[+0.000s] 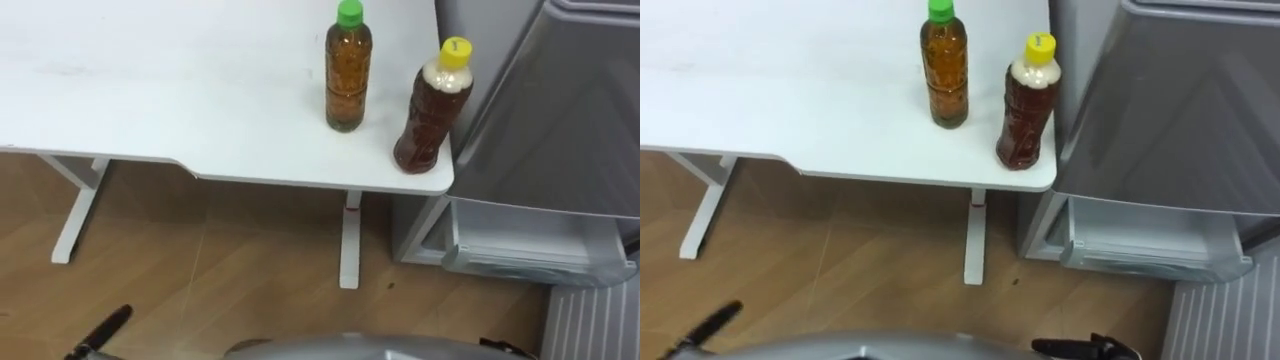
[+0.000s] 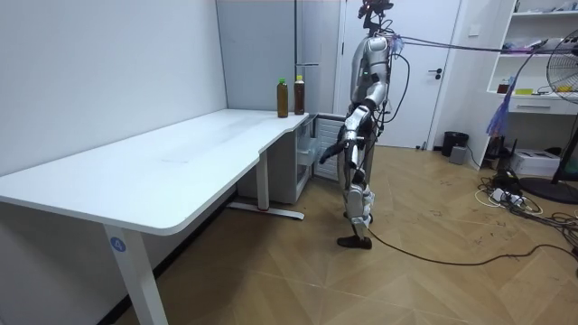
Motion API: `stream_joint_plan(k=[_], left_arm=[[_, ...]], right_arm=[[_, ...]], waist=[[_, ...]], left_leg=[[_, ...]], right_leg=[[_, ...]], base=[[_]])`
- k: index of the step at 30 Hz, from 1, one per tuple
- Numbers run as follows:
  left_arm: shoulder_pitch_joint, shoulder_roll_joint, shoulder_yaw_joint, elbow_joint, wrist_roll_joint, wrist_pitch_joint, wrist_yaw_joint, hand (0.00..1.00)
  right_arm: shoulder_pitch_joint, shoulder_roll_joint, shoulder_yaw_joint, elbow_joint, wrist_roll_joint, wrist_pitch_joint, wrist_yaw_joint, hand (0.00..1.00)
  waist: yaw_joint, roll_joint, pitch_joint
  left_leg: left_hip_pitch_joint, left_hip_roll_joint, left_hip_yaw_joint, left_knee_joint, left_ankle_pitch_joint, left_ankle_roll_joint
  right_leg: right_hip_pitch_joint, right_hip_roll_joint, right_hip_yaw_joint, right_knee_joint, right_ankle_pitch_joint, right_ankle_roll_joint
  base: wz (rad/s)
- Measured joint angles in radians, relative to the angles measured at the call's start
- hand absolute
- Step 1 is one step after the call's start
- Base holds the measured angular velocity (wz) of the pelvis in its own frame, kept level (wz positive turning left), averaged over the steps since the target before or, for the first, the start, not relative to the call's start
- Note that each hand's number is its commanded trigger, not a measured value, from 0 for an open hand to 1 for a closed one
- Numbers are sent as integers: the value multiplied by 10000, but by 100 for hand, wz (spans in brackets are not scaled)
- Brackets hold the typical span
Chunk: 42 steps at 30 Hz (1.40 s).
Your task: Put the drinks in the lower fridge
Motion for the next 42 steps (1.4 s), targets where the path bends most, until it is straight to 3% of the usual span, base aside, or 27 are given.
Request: stream_joint_plan(k=[4,12,17,21,26,30,35,42], left_arm=[[-176,520,-66,-1603,243,-694,660,0],[-356,507,-523,-4590,1162,-1284,1688,0],[-379,510,-657,-6828,3206,-1611,1999,0],[-391,509,-660,-8225,4357,-1672,1907,0],[-802,528,-659,-9243,4885,-1727,1273,0],[-1066,551,-961,-9717,4854,-1728,977,0],[-1233,556,-1849,-10121,5155,-1725,-325,0],[-1403,555,-3448,-10114,5493,-1547,-2357,0]], right_arm=[[47,-218,26,18,-947,-145,3,0],[95,-230,171,92,-1306,-646,196,0],[221,-233,137,190,-1617,-774,152,0],[409,-213,131,329,-2071,-771,192,0],[523,-197,136,754,-2491,-757,213,0],[467,-185,225,1016,-3063,-642,235,0],[469,-161,217,1097,-3885,-406,726,0],[453,10,246,1072,-4238,-212,961,0]], waist=[[130,53,7],[-193,32,33],[-412,-36,78],[-503,-53,100],[-612,38,163],[-801,60,162],[-1161,-25,146],[-1324,-97,185]], left_leg=[[15,-3,-17,5,2,-2],[16,-17,-151,13,6,-3],[15,-38,-279,0,6,-1],[74,-35,-280,-25,6,-1],[57,-35,-297,-1,5,0],[-84,-36,-377,-3,4,-2],[-78,-35,-398,93,7,-5],[-62,-35,-278,87,9,-2]], right_leg=[[-3,6,19,-2,0,-1],[19,12,-101,-6,0,1],[2,14,-145,-6,-1,1],[7,24,-102,-17,0,1],[129,23,-105,-30,0,1],[55,39,-106,-31,-2,3],[4,47,-90,-13,-1,1],[-33,49,170,0,0,0]], base=[[-1],[1],[1],[-3],[1],[3],[0],[-8]])
